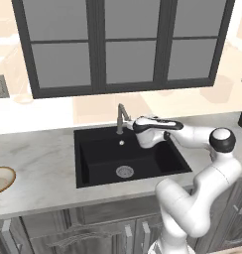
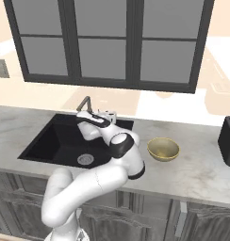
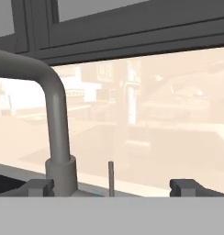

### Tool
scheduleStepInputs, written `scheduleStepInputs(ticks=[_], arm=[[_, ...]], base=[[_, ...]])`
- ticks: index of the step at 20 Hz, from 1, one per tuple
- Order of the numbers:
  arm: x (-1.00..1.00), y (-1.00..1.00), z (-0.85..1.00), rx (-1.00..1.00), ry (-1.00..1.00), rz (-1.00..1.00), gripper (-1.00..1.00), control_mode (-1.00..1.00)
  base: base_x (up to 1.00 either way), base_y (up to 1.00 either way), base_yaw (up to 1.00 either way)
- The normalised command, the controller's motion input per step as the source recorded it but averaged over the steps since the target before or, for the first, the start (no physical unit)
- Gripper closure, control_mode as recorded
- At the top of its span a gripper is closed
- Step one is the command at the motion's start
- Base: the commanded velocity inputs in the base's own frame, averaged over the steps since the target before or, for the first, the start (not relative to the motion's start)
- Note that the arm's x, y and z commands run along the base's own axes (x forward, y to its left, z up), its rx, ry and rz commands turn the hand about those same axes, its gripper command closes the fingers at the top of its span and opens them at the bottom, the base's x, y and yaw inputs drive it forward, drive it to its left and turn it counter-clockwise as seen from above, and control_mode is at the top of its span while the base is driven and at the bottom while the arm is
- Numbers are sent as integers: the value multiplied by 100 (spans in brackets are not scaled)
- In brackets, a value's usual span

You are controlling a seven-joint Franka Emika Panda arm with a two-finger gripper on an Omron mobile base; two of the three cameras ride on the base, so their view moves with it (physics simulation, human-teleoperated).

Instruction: Rinse each bowl for a few seconds and place them down in the sink or on the counter.

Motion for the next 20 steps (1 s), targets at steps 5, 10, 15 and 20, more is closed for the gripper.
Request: scheduleStepInputs(ticks=[5, 10, 15, 20], arm=[[19, 0, -12, 3, 0, 0, -100, -100], [19, 0, -12, 2, 0, 0, -100, -100], [20, 0, -10, 2, 0, 0, -100, -100], [22, 0, -8, 1, 0, 0, -100, -100]], base=[[0, 0, 0], [0, 0, 0], [0, 0, 0], [0, 0, 0]])
